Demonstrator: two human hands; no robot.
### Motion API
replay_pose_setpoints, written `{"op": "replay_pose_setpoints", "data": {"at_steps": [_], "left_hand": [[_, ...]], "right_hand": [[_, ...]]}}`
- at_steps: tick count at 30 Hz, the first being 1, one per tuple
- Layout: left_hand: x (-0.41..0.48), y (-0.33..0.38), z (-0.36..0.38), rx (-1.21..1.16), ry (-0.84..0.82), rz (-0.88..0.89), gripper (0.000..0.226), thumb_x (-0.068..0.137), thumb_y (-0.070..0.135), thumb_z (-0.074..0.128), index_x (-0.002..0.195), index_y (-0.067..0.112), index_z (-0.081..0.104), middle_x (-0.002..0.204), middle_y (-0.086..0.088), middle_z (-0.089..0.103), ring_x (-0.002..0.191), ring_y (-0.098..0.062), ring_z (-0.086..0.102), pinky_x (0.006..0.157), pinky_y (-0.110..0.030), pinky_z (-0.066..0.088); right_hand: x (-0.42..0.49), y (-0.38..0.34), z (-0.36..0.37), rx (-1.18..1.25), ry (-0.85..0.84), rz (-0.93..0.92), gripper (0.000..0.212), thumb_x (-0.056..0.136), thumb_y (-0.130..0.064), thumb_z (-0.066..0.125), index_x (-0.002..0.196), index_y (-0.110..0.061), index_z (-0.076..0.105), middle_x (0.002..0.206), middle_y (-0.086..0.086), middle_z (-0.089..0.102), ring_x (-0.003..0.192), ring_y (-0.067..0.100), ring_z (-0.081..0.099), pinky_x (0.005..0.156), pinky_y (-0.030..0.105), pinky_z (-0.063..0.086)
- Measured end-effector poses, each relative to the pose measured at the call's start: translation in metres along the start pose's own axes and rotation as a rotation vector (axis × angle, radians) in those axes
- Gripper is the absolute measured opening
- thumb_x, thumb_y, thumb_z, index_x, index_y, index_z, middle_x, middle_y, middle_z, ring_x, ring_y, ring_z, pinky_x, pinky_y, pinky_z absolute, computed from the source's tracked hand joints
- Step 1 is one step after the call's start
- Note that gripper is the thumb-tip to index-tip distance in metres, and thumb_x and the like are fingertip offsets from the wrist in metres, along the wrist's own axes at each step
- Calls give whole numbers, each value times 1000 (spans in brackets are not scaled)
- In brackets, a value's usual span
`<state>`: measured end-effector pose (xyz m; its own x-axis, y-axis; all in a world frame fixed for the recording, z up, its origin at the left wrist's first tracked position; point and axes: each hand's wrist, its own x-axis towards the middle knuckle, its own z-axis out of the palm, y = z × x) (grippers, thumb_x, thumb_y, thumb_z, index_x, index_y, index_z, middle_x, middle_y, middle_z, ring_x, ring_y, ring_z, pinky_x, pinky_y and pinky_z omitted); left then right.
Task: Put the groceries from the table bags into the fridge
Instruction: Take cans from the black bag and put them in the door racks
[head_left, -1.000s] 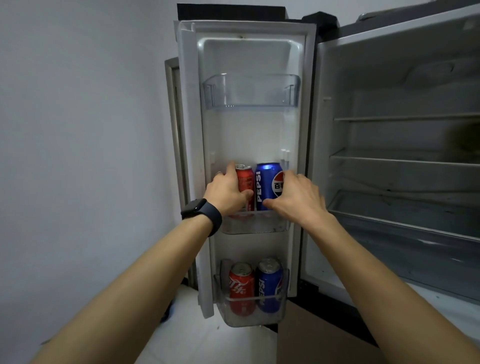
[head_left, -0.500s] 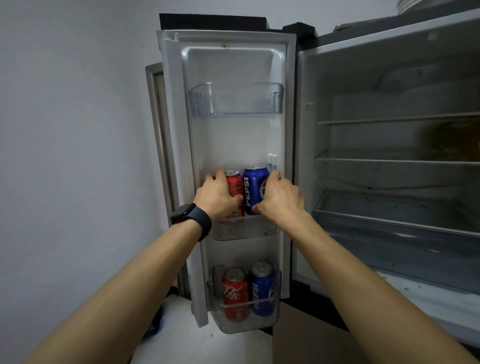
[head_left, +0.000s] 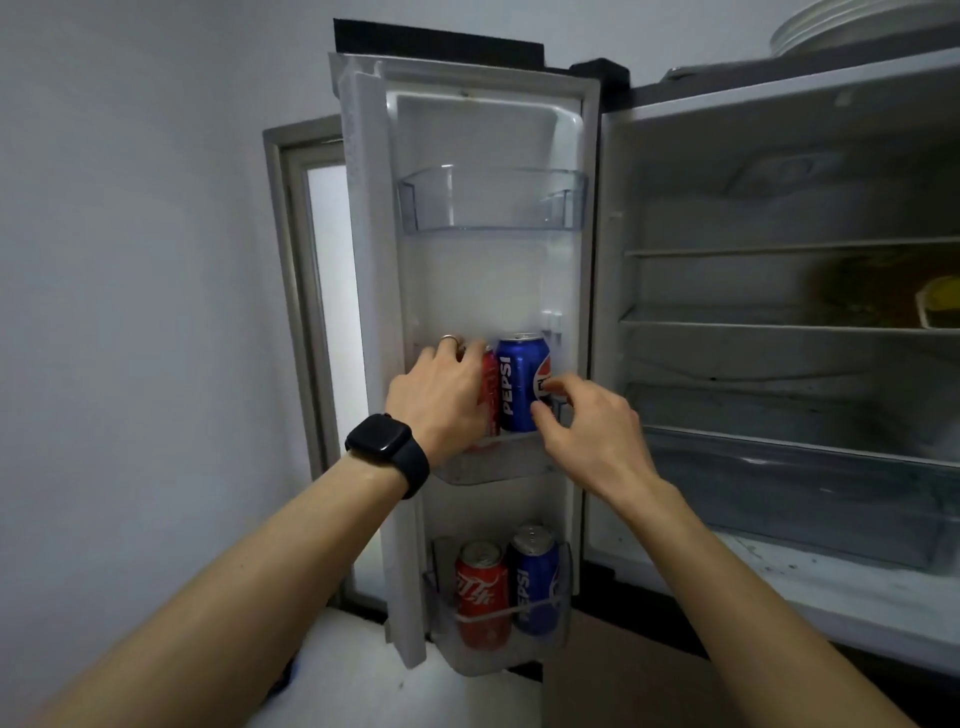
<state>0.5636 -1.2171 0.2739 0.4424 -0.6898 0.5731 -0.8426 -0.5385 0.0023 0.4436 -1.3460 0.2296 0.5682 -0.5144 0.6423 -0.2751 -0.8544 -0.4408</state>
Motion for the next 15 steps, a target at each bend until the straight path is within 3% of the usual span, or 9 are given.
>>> {"op": "replay_pose_setpoints", "data": {"at_steps": [3,8,11,15], "left_hand": [[-15,-2,2,-16,66,61,68,92,43,59,149,24,28,153,-6,34,135,-27,40,92,-44,51],[-77,-19,7,-137,195,82,58,94,43,56,146,22,41,151,-4,38,136,-24,39,99,-41,48],[-136,-33,18,-191,183,15,56,93,42,58,144,23,46,150,-3,43,136,-22,40,99,-40,48],[-226,-47,32,-167,76,-131,54,93,40,59,143,25,47,150,-1,44,136,-21,41,100,-41,47]], "right_hand": [[-28,5,3,105,76,-65,28,96,-33,60,122,-24,66,124,-8,65,115,9,57,97,24,45],[-95,6,5,137,144,-103,25,95,-26,64,119,-23,70,127,-10,64,122,4,52,105,25,39],[-142,4,9,150,85,-126,24,94,-25,67,118,-22,72,126,-9,66,123,5,52,106,27,42],[-206,-7,19,167,-65,-146,25,94,-28,67,119,-25,71,127,-13,64,129,4,48,109,22,33]]}}
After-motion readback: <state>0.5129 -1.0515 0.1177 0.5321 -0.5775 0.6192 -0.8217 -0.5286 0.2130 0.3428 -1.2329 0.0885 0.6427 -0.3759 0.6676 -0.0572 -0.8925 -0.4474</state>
